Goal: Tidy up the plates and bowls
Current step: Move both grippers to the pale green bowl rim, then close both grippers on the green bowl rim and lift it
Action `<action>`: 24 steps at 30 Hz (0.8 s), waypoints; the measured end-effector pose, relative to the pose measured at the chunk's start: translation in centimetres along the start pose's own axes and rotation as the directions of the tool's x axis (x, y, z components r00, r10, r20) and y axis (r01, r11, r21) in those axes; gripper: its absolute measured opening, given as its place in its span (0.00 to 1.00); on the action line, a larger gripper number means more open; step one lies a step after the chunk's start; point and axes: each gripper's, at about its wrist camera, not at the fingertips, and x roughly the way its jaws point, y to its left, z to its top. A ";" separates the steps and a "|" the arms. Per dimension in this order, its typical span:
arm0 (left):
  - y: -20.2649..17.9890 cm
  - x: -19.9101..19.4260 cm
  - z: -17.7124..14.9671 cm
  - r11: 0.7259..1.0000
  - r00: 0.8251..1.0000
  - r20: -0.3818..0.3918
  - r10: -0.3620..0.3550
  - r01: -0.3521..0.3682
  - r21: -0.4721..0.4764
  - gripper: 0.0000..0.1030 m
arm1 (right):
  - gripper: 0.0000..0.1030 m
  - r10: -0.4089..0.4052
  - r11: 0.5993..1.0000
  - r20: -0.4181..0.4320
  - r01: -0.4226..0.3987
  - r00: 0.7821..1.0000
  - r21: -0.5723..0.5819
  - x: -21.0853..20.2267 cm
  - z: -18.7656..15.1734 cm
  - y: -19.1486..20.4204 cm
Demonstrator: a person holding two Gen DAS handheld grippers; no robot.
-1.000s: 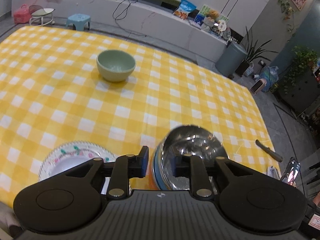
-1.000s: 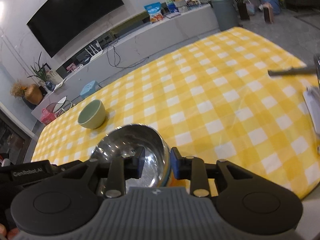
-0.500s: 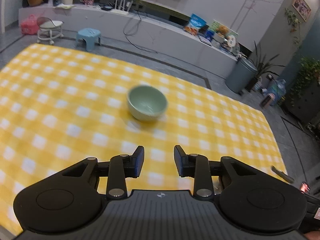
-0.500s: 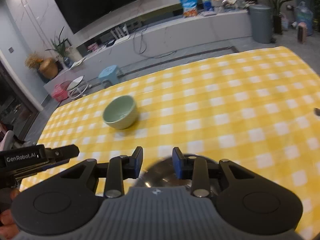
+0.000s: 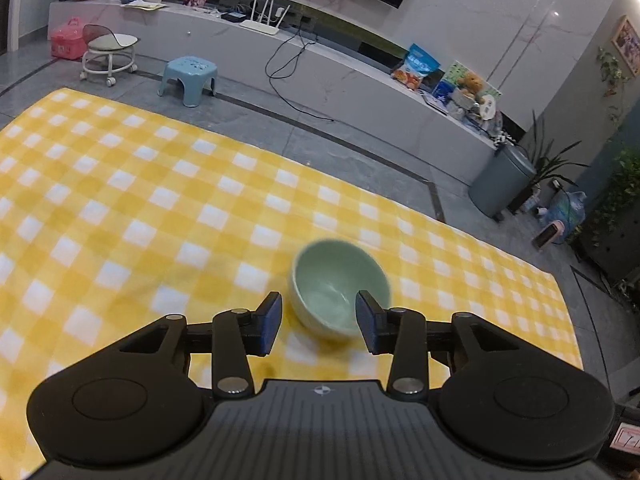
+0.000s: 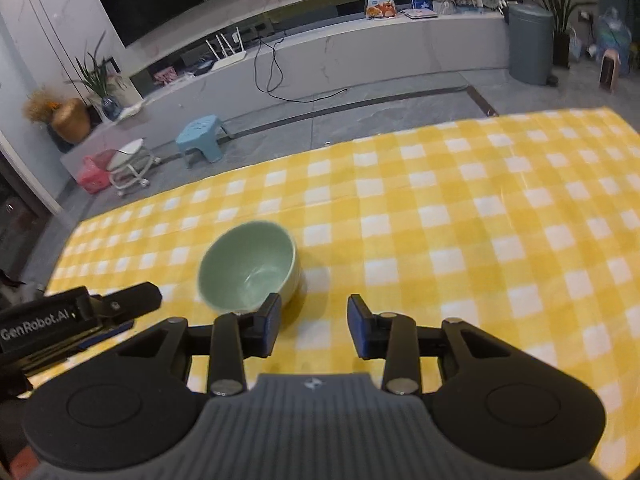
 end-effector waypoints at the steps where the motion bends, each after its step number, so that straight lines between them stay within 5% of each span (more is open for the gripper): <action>1: 0.3 0.6 0.4 1.000 1.000 0.000 -0.005 0.005 -0.012 0.46 | 0.36 -0.005 1.000 -0.010 0.005 1.000 0.004 0.8 0.4 0.1; 8: 2.7 5.2 2.0 0.993 0.999 -0.044 -0.014 0.008 -0.120 0.47 | 0.36 -0.025 0.999 -0.055 0.027 0.998 0.045 5.2 2.5 0.4; 18: 2.8 8.5 1.6 0.994 0.995 -0.101 -0.011 0.000 -0.105 0.47 | 0.26 0.041 0.984 -0.161 -0.011 0.986 0.180 9.5 2.8 -0.7; 24: 2.5 9.7 1.5 0.996 0.991 -0.131 0.012 -0.024 -0.088 0.25 | 0.13 0.094 0.979 -0.152 -0.063 0.984 0.194 10.1 2.5 -0.7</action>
